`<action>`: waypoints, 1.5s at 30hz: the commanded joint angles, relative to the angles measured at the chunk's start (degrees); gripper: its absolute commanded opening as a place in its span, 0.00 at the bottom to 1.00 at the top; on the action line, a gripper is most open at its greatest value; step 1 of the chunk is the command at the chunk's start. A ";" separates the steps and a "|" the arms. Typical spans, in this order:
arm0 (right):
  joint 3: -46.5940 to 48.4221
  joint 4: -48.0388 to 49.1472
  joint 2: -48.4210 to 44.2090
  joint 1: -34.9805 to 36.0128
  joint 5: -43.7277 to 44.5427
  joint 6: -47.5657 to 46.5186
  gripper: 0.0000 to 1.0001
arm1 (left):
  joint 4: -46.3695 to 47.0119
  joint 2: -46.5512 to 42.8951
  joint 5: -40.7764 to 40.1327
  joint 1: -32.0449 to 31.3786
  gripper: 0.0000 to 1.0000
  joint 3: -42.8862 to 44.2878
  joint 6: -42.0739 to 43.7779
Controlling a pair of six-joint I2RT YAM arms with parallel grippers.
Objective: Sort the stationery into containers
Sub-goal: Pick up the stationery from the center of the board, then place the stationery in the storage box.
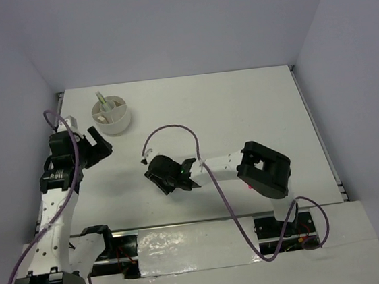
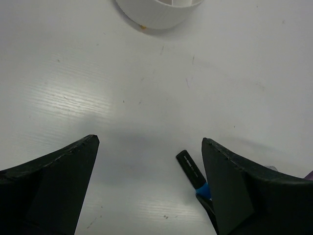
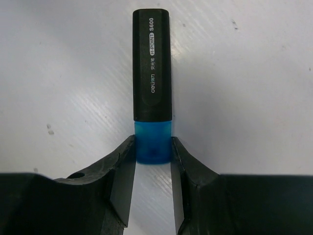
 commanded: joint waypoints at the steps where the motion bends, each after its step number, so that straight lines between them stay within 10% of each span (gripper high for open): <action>1: -1.45 -0.17 -3.44 -1.75 -7.35 -11.26 0.11 | 2.47 2.25 7.07 -0.36 0.99 1.08 2.02; 11: -10.93 7.65 -24.62 -2.90 -6.39 -17.15 0.11 | 19.66 5.94 43.17 -3.60 0.99 -13.75 -15.45; 19: -14.37 10.12 -35.86 -0.53 -3.14 -16.71 0.11 | 33.84 5.42 40.66 -17.50 0.99 -13.68 -27.94; 26: -18.33 12.23 -42.91 0.09 0.55 -16.80 0.11 | 40.25 4.80 43.21 -17.58 0.59 -15.97 -32.87; 33: -18.07 12.14 -41.77 0.09 -0.86 -17.06 0.11 | 45.01 4.45 45.23 -17.58 0.45 -15.80 -35.60; 36: -17.63 12.14 -40.45 0.09 0.19 -16.89 0.13 | 42.91 4.45 45.15 -17.67 0.10 -14.48 -33.42; 39: -17.28 12.05 -39.48 -0.08 1.68 -16.28 0.34 | 35.12 4.80 41.47 -17.67 0.00 -10.62 -26.85; 40: -17.28 11.97 -39.57 -0.34 1.95 -14.45 0.92 | 31.86 5.06 38.93 -17.67 0.00 -7.48 -24.29; 45: -22.87 10.29 -48.16 -4.29 7.40 -6.89 1.00 | 12.86 12.52 5.61 -17.58 0.00 7.81 -7.95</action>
